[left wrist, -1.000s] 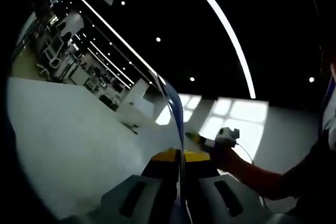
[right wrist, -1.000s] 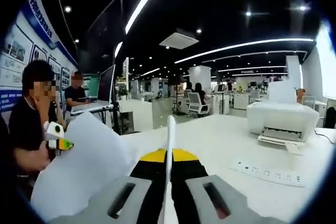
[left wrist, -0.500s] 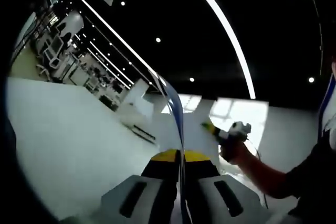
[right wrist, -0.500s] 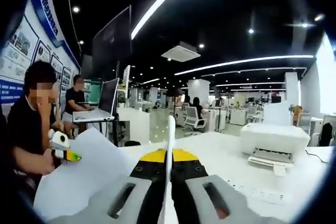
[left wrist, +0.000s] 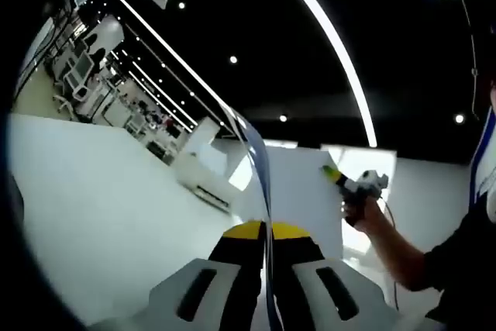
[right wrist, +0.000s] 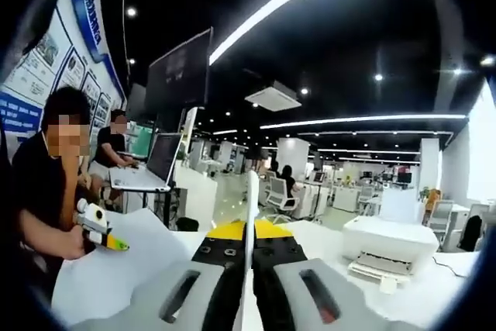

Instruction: Organize the stack of printing papers by aligning and flattening the scattered papers on the table

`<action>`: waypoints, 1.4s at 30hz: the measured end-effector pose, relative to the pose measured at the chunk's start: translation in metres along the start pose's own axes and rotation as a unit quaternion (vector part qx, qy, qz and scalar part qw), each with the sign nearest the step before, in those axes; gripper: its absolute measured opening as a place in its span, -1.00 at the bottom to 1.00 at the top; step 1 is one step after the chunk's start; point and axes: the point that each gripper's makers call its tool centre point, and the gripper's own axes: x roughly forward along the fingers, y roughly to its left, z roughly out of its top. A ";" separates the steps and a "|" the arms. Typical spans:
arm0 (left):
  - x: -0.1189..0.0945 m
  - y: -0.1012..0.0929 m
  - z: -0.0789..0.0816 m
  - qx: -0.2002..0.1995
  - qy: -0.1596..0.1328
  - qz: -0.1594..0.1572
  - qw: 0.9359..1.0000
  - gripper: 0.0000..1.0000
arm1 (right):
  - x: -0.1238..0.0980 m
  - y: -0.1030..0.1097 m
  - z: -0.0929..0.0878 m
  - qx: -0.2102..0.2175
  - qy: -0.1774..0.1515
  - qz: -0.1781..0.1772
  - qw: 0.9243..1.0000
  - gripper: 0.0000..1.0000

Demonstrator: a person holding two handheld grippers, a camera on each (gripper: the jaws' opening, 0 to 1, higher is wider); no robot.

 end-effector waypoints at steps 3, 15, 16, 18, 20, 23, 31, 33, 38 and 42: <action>0.000 0.000 0.000 0.000 0.000 0.000 1.000 -0.88 | -0.005 0.001 0.010 -0.006 -0.007 -0.002 1.000 -1.00; 0.001 0.001 0.000 0.002 0.002 -0.001 1.000 -0.88 | -0.022 0.031 0.042 -0.022 -0.036 0.022 0.999 -1.00; 0.001 0.001 0.000 0.002 0.003 -0.001 1.000 -0.88 | -0.023 0.035 0.043 -0.021 -0.037 0.025 0.999 -1.00; 0.001 0.001 0.000 0.002 0.003 -0.001 1.000 -0.88 | -0.026 0.043 0.046 -0.020 -0.041 0.033 0.998 -1.00; 0.001 0.002 0.000 0.002 0.003 -0.001 1.000 -0.88 | -0.029 0.047 0.049 -0.019 -0.044 0.037 0.998 -1.00; 0.001 0.003 0.000 0.002 0.003 -0.001 1.000 -0.88 | -0.035 0.052 0.052 -0.024 -0.047 0.038 0.998 -1.00; 0.001 0.004 0.002 0.000 0.000 -0.003 1.000 -0.88 | -0.050 0.081 0.064 -0.012 -0.058 0.068 0.996 -1.00; 0.001 0.004 0.003 -0.001 -0.001 -0.004 1.000 -0.88 | -0.054 0.086 0.065 -0.003 -0.061 0.075 0.995 -1.00; 0.001 0.005 0.003 -0.002 0.000 -0.007 1.000 -0.88 | -0.061 0.100 0.063 0.027 -0.067 0.094 0.993 -1.00; 0.001 0.004 0.003 -0.001 0.000 -0.011 1.000 -0.88 | -0.067 0.110 0.062 0.067 -0.077 0.115 0.988 -1.00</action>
